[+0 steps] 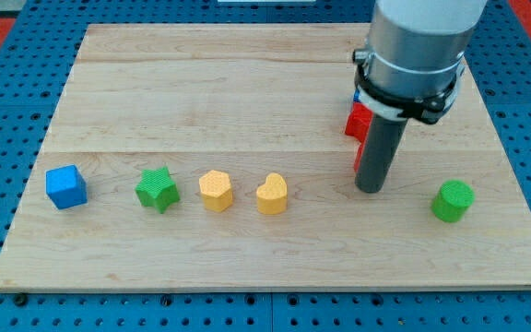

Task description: Place the blue cube above the triangle

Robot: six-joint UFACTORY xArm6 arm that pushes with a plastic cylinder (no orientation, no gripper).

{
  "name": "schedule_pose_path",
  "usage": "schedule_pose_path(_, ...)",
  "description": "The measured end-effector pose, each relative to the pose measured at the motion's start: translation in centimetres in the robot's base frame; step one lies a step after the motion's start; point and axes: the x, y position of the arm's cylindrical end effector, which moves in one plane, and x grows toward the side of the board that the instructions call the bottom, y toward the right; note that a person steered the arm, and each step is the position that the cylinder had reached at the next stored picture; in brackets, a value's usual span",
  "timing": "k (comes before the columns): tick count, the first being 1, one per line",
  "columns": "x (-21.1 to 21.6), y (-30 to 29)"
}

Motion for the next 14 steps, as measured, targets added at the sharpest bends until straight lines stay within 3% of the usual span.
schedule_pose_path(1,0.2,0.6)
schedule_pose_path(3,12.6,-5.8)
schedule_pose_path(4,12.4,-20.8)
schedule_pose_path(5,9.8,-30.4)
schedule_pose_path(6,6.0,-33.9)
schedule_pose_path(8,3.7,-38.2)
schedule_pose_path(10,-2.0,-31.2)
schedule_pose_path(11,-5.5,-32.5)
schedule_pose_path(12,-5.5,-37.6)
schedule_pose_path(13,-6.1,-38.6)
schedule_pose_path(14,-8.4,-30.6)
